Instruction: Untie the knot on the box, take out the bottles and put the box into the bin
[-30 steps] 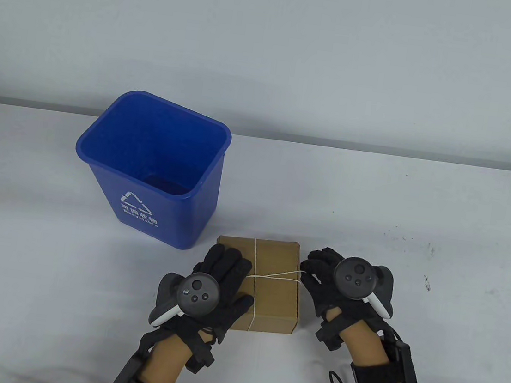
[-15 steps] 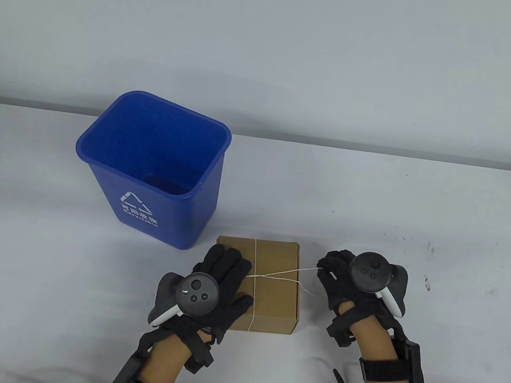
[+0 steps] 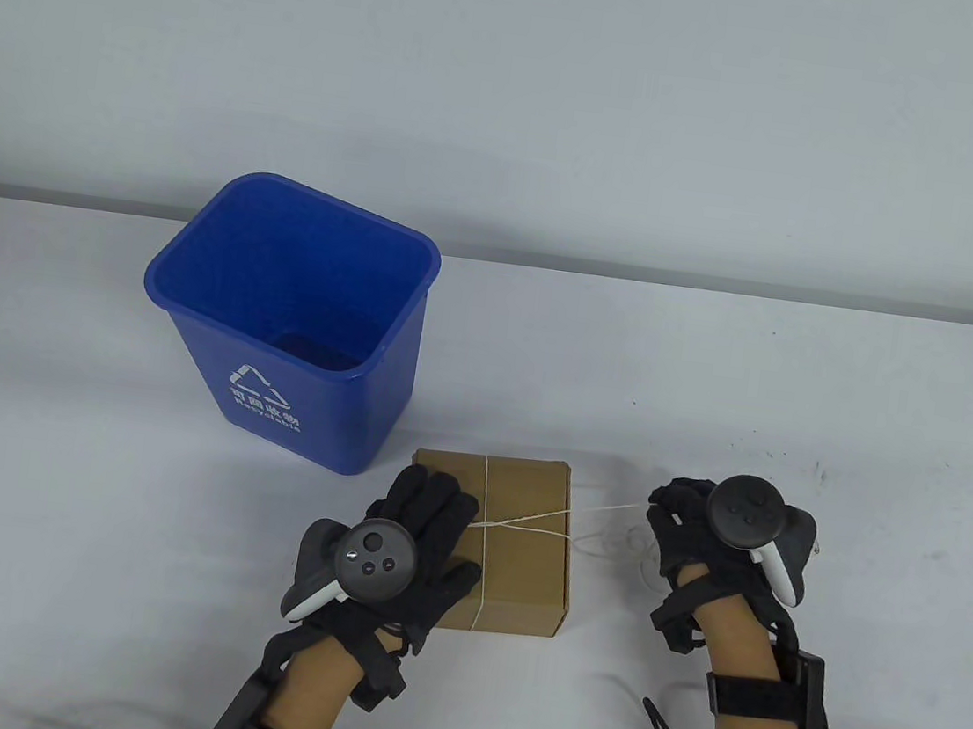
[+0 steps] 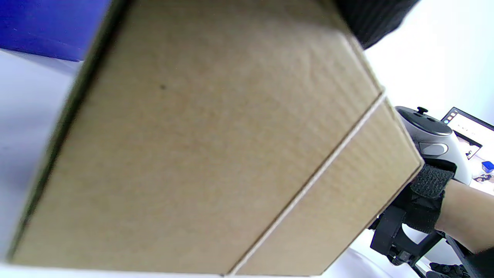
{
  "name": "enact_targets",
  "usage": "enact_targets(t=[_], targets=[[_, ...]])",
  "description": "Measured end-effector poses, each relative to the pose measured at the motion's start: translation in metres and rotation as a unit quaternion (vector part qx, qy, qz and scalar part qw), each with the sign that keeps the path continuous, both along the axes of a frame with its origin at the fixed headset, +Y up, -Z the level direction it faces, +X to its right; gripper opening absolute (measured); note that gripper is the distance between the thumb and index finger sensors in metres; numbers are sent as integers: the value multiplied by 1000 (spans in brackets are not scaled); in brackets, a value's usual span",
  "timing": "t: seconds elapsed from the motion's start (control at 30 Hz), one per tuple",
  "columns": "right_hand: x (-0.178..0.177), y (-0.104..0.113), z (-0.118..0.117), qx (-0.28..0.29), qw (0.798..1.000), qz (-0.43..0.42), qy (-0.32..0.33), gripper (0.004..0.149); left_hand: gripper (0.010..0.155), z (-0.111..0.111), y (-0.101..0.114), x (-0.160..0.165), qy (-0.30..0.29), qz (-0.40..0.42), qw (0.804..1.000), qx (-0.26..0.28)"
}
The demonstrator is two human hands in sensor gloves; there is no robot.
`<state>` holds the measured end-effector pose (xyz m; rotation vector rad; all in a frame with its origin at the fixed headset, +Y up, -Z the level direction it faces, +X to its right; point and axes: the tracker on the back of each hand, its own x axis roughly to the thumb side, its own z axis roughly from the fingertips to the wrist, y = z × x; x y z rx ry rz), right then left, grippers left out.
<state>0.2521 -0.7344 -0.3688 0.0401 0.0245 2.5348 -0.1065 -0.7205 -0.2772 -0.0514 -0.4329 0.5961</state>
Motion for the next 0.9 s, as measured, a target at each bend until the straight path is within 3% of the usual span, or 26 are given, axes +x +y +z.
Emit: enact_targets(t=[0.4, 0.5, 0.77, 0.9], targets=[[23, -4, -2, -25, 998, 6, -63, 40, 79, 0, 0, -1, -1, -1, 1000, -2], [25, -4, -1, -70, 996, 20, -57, 43, 79, 0, 0, -1, -1, -1, 1000, -3], [24, 12, 4, -43, 996, 25, -72, 45, 79, 0, 0, -1, -1, -1, 1000, -3], [16, 18, 6, -31, 998, 8, -46, 47, 79, 0, 1, -2, -1, -1, 1000, -3]])
